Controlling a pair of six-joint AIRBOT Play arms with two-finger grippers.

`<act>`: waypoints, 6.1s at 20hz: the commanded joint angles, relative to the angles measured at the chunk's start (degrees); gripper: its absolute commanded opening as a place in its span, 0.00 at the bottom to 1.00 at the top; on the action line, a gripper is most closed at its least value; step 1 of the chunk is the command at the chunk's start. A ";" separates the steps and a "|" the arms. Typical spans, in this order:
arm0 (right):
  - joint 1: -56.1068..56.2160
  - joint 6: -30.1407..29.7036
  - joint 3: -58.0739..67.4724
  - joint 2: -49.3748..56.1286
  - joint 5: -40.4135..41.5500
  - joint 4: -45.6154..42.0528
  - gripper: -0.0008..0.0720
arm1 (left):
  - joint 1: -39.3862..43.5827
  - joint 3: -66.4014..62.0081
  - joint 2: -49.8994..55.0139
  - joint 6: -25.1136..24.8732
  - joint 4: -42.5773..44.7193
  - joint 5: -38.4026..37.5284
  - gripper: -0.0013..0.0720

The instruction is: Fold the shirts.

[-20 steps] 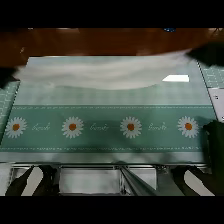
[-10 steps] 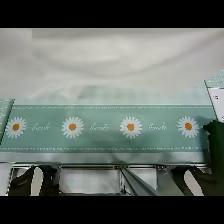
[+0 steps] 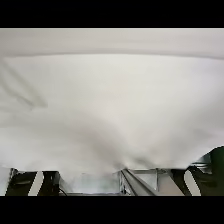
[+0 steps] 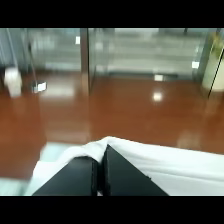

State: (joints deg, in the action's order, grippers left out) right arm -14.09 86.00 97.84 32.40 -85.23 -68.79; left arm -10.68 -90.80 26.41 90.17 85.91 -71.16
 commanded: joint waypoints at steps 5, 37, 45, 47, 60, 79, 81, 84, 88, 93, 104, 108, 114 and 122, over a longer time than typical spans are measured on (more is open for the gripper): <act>0.04 -2.16 -27.61 8.04 11.52 3.65 0.04 | 1.20 16.26 16.06 0.94 -7.93 -3.26 0.06; 2.40 -9.35 -26.03 60.04 10.60 5.38 0.04 | -1.84 28.89 62.20 -15.61 -22.51 -2.19 0.06; 1.29 -6.23 -27.12 58.51 11.72 6.88 0.58 | -2.73 27.06 61.70 -15.87 -23.54 -7.39 0.71; -1.70 -6.12 -27.30 54.93 9.31 5.51 0.58 | -5.99 27.56 58.80 -16.48 -21.53 -10.51 0.71; -12.59 -16.06 -63.30 20.63 16.55 22.38 0.58 | -31.95 64.48 39.21 -15.52 -24.61 -7.08 0.71; -25.38 -1.46 -65.51 19.10 11.82 1.42 0.58 | -12.46 66.55 41.94 -14.01 -21.84 -3.41 0.06; -25.51 -1.57 -68.17 19.10 5.70 -3.50 0.58 | -12.46 66.55 41.94 -14.14 -21.81 -3.41 0.06; -25.49 -3.34 -74.18 19.15 5.33 0.68 0.58 | -12.46 66.58 41.94 -14.49 -21.84 -3.52 0.06; -25.38 -5.38 -75.06 22.91 5.25 5.31 0.58 | -12.46 66.58 41.97 -14.53 -21.79 -3.41 0.06; -21.07 -7.67 -75.06 29.59 9.46 9.20 0.58 | -12.46 66.58 41.97 -14.51 -21.81 -3.43 0.06; -15.93 -15.30 -64.89 32.54 8.04 18.16 0.04 | -12.52 61.46 41.66 -14.47 -27.19 -5.84 0.06; -15.91 -14.34 -58.36 33.88 8.66 21.75 0.04 | -12.44 54.90 41.77 -14.47 -38.23 -3.10 0.06; -8.44 -14.73 -51.89 40.89 16.28 25.79 0.04 | -12.15 42.84 46.31 -14.40 -47.91 2.64 0.06; -7.17 -12.81 -41.94 49.79 21.99 26.95 0.04 | -9.51 29.18 57.77 -13.35 -48.68 2.60 0.06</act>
State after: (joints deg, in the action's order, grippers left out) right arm -21.63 72.77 52.66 79.42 -65.80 -43.03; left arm -21.21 -57.47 80.25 76.58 37.91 -68.97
